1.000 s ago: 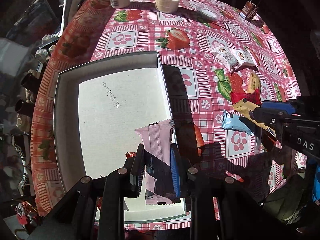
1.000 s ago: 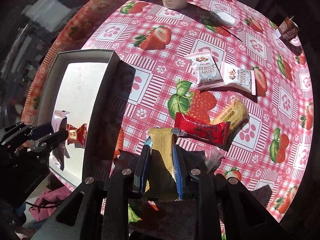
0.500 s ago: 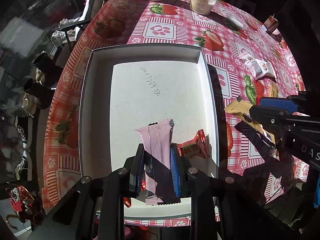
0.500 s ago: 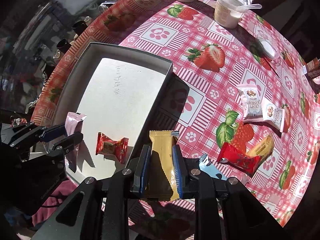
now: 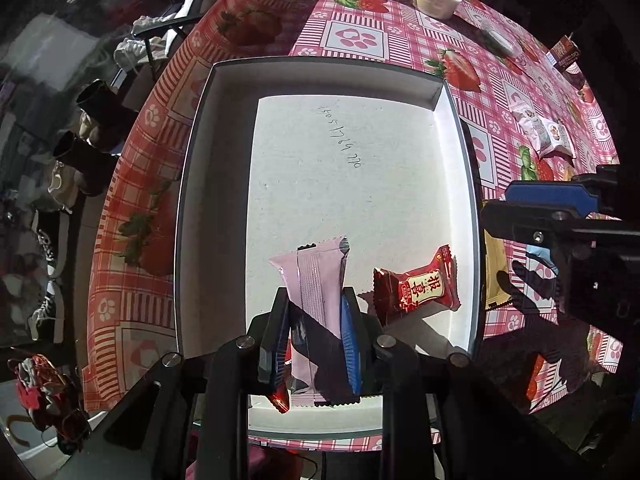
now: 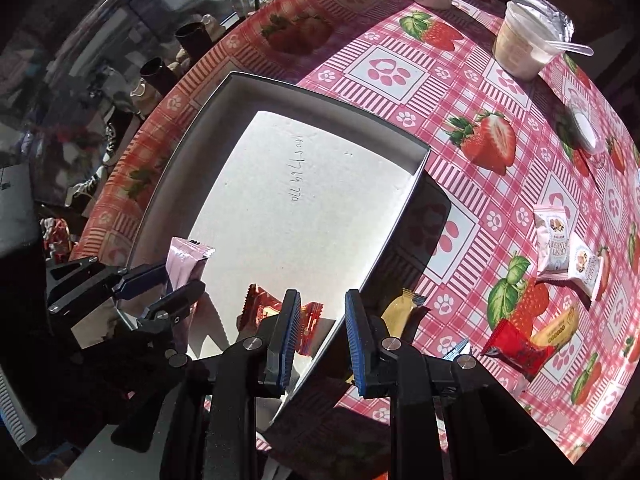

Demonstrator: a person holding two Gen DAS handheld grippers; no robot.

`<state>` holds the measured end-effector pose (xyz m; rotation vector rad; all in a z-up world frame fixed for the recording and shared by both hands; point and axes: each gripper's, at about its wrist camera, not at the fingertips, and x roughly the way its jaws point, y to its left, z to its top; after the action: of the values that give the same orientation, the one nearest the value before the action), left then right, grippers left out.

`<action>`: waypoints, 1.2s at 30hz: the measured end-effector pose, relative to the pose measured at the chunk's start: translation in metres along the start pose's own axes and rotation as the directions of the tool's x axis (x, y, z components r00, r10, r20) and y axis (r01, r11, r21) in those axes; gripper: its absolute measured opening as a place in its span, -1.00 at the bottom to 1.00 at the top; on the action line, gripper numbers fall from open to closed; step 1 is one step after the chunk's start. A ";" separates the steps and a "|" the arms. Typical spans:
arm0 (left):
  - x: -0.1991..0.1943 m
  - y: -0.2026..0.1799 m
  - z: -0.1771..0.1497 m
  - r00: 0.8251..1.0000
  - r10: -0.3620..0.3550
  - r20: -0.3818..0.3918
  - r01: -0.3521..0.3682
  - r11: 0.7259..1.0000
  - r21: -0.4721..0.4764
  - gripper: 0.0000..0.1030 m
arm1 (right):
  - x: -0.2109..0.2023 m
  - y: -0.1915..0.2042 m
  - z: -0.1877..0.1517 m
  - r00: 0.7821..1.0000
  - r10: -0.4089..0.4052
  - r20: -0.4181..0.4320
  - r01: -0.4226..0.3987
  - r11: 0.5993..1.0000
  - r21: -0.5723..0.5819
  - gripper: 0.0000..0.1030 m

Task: Organize snacks
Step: 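Carry both bars over the white box and open the left gripper to drop the pink bar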

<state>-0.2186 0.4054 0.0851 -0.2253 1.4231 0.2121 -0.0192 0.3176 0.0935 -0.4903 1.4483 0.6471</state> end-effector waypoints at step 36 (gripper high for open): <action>0.015 -0.005 0.003 0.999 0.045 -0.025 -0.044 0.998 0.037 -0.45 | 0.008 -0.050 -0.026 0.999 0.049 -0.008 -0.046 0.976 0.211 -0.55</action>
<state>-0.2124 0.4012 0.0703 -0.1663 1.4573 0.2204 -0.0047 0.2641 0.0800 -0.2950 1.5255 0.5213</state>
